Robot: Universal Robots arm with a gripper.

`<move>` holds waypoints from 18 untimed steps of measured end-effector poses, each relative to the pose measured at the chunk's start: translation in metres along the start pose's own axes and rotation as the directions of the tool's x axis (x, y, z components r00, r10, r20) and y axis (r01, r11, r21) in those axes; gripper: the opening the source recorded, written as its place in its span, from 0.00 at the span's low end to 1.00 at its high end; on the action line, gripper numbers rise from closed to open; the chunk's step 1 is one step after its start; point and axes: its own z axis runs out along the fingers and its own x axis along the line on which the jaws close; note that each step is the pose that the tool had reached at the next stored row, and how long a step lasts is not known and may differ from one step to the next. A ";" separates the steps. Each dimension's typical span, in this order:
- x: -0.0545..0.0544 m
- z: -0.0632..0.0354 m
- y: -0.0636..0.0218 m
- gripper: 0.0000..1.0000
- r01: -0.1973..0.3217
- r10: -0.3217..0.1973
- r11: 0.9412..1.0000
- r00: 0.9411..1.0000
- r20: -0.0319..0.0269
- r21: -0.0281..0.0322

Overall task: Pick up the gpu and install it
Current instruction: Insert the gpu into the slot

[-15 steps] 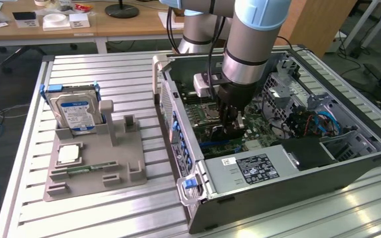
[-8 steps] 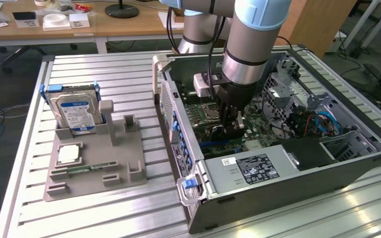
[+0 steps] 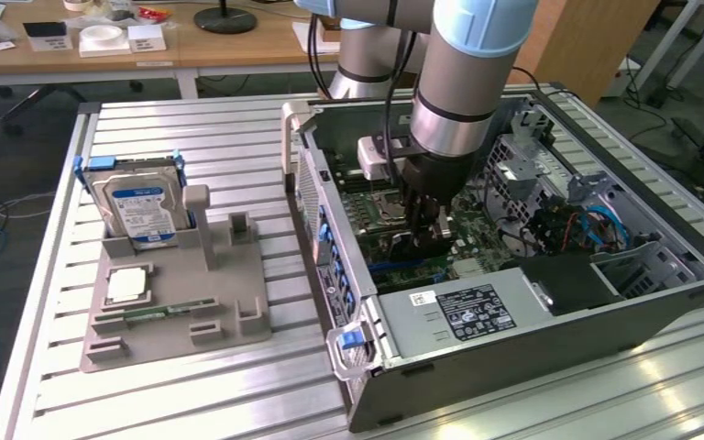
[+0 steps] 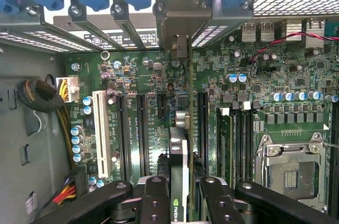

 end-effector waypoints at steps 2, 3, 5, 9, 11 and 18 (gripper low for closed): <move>0.000 0.0001 0.0000 0.27 0.002 -0.002 1.000 1.000 0.000 0.000; 0.000 0.0001 0.0000 0.27 0.005 -0.005 1.000 1.000 0.000 0.000; 0.000 0.0001 0.0000 0.27 0.007 -0.007 1.000 1.000 0.000 0.000; 0.000 0.0001 0.0000 0.27 0.007 -0.007 1.000 1.000 0.001 0.000; 0.000 0.0002 -0.0001 0.27 0.008 -0.008 1.000 1.000 0.002 0.000; 0.000 0.0001 -0.0004 0.27 0.013 -0.013 1.000 1.000 0.006 -0.001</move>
